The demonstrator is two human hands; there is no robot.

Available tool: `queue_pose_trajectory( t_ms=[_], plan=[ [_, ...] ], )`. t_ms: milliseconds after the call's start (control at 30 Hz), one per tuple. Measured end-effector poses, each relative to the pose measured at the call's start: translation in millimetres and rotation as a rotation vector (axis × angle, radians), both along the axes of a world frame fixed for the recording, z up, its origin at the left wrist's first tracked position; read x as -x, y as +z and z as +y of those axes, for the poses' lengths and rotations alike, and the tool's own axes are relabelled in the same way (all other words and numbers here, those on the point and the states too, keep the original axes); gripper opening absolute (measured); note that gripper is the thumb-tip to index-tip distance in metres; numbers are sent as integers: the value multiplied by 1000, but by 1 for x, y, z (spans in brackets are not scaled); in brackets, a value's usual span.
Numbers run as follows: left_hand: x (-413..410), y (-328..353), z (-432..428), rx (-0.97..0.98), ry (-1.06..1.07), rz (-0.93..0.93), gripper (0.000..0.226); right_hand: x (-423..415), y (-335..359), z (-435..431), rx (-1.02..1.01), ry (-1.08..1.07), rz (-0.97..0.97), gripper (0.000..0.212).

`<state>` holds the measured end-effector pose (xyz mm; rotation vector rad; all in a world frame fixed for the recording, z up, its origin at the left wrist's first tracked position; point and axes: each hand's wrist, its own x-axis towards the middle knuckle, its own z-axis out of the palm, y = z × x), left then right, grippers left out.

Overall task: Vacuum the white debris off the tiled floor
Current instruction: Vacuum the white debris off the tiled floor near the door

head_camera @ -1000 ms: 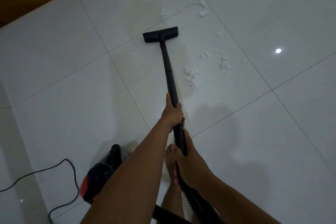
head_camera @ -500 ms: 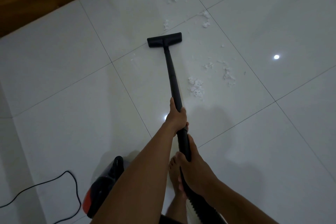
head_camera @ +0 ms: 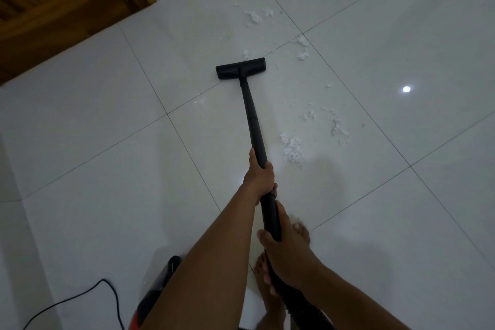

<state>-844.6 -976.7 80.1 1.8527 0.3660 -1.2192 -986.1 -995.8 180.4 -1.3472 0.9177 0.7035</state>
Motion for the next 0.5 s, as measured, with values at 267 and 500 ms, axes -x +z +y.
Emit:
queue_pose_trajectory(
  t_ms=[267, 500],
  plan=[
    [-37, -3, -19, -36, -18, -13, 67, -36, 0, -21, 34, 15, -31, 65],
    [-67, -2, -39, -58, -32, -22, 69, -65, -2, -43, -28, 5, 0, 64]
  ],
)
